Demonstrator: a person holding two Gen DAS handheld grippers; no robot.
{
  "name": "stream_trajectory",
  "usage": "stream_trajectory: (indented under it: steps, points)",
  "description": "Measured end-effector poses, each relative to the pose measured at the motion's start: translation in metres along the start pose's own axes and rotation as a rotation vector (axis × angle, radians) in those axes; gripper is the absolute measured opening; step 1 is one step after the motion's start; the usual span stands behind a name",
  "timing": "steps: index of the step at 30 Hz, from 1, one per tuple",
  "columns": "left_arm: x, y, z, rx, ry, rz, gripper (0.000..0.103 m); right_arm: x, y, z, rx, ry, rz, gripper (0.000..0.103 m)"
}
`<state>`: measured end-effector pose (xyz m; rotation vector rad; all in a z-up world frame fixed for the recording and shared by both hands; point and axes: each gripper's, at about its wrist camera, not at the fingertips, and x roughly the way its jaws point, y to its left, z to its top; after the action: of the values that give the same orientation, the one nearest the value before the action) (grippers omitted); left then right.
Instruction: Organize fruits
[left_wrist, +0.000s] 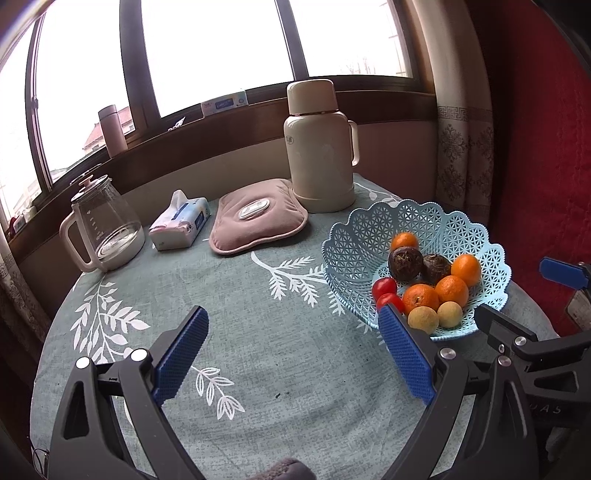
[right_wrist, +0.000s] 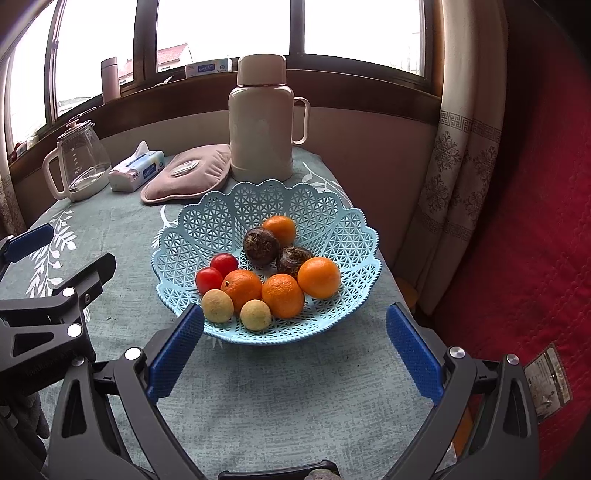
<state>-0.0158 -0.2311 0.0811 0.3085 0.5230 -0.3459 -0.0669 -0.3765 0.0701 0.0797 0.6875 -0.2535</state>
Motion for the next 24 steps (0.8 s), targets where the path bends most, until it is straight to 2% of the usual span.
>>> stream_trajectory:
  steps: [19, 24]
  points:
    - [0.0013, 0.0001, -0.0012, 0.002, 0.006, -0.001, 0.093, 0.0009, 0.0015, -0.0003, -0.003, 0.004, 0.0, 0.1]
    - [0.0025, 0.0046, -0.0037, -0.013, 0.029, -0.007, 0.093, 0.0032, 0.0031, -0.0016, -0.007, 0.014, -0.002, 0.1]
